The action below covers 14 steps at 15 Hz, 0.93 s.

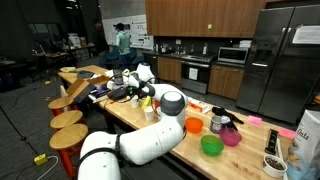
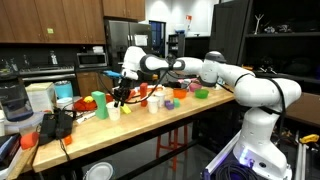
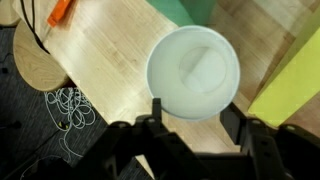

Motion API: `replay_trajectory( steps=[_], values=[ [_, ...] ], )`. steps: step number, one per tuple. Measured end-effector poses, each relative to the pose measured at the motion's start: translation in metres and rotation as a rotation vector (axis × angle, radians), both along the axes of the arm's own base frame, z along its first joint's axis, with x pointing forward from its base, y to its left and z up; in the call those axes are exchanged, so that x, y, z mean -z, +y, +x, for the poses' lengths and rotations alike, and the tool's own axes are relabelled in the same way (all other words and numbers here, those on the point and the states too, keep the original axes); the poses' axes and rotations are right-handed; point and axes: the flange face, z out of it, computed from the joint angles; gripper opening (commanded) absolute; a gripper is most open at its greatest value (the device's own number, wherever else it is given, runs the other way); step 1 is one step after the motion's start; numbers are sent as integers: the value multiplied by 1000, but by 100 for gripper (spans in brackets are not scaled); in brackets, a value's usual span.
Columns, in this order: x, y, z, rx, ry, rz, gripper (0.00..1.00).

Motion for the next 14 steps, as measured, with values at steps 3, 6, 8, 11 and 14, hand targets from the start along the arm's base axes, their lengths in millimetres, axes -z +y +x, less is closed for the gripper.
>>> replay_trajectory(
  steps=[3,6,8,11,14],
  values=[
    [-6,-4,6,14,-5,8,7],
    [-10,-6,9,22,-8,15,0],
    [-10,-7,11,27,-7,13,0],
    [-8,-11,15,34,1,-1,0],
    [-7,-15,18,41,6,-13,27]
  ],
)
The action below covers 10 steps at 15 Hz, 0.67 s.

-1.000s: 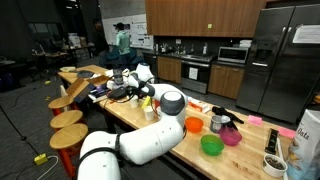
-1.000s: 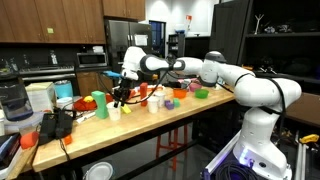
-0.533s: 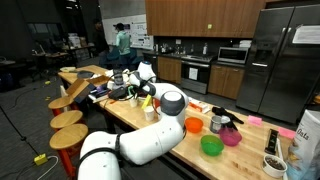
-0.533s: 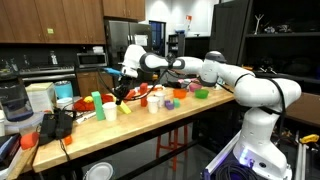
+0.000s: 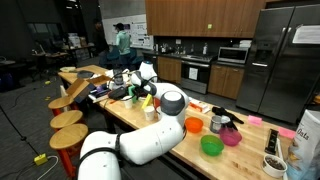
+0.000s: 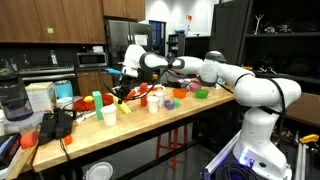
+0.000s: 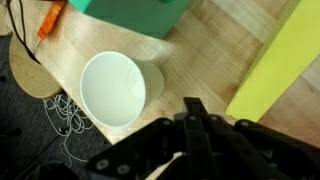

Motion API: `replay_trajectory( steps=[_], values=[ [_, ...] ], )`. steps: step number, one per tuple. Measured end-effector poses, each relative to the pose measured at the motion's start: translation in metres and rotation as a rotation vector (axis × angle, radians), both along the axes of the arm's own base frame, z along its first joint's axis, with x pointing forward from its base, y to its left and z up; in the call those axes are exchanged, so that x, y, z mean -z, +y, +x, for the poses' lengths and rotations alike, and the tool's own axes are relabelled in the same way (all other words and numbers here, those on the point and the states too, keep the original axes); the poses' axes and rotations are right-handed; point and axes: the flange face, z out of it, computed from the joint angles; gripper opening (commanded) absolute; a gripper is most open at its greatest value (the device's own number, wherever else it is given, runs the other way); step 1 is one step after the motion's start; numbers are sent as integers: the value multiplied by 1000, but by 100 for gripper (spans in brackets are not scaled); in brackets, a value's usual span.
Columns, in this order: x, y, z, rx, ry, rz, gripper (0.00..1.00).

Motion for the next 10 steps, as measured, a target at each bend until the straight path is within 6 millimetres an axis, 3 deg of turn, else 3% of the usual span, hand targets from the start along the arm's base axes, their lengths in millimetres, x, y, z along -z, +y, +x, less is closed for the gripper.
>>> replay_trajectory(
  steps=[4,10],
  values=[
    [-2,-4,3,1,-32,-39,50],
    [-26,3,-7,-28,-136,-90,90]
  ],
)
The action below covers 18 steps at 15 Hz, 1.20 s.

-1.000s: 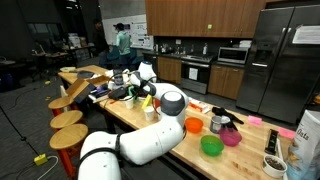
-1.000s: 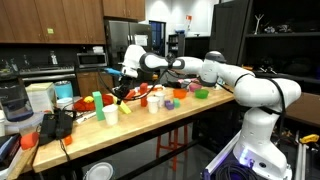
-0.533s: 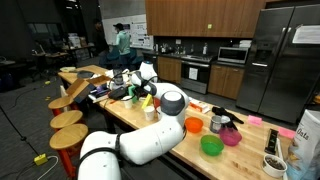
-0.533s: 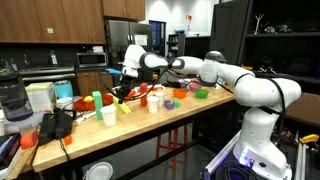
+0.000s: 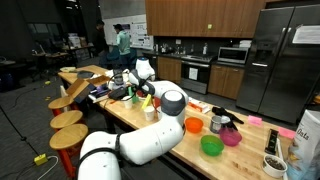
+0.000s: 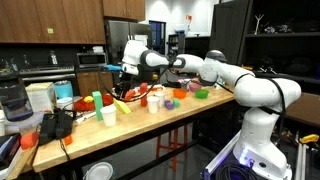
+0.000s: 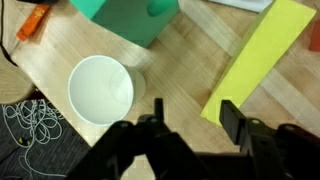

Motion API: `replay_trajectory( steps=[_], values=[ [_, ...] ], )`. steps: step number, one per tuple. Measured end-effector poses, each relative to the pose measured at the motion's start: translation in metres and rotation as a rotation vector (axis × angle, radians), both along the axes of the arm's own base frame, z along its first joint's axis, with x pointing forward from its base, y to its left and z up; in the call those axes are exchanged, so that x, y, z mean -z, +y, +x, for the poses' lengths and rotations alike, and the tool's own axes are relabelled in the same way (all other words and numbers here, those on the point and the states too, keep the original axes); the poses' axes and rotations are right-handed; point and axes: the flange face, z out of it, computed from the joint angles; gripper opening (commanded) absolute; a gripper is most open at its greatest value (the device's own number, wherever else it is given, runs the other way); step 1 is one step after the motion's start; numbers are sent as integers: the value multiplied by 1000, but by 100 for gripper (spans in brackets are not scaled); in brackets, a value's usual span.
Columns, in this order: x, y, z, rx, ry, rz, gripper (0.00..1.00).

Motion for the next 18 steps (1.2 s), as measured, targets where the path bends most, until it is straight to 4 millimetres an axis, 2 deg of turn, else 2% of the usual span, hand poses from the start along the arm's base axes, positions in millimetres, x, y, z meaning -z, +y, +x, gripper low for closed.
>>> replay_trajectory(
  steps=[1,3,10,14,18],
  values=[
    [-3,3,-3,-8,-8,1,98],
    [-6,9,-10,-26,-16,3,100],
    [-10,34,-34,-89,-53,-2,100],
    [-7,36,-32,-87,-54,10,100],
    [4,41,-31,-91,-63,50,100]
  ],
)
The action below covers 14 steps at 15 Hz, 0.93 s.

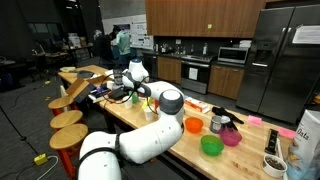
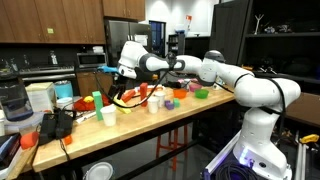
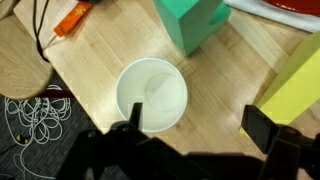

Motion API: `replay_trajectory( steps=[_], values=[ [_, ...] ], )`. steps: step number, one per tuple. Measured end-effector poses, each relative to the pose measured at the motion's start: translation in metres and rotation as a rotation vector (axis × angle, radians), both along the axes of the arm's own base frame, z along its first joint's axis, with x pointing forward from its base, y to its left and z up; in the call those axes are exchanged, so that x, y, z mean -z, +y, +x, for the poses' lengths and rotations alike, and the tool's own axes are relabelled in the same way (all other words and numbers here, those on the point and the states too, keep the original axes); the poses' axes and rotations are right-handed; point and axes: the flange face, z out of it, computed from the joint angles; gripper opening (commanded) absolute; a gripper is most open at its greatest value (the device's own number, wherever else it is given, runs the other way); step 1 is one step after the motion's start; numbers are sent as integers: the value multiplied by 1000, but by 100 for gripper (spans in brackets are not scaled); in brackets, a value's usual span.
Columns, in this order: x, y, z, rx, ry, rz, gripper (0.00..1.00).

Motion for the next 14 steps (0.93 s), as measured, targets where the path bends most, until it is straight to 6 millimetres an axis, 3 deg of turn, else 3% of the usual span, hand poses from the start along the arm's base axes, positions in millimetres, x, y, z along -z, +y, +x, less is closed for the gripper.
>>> replay_trajectory(
  steps=[7,8,10,14],
  values=[
    [25,14,-16,-35,44,41,100],
    [28,14,-16,-34,62,43,75],
    [31,12,-15,-30,87,46,68],
    [30,8,-9,-15,92,51,36]
  ],
)
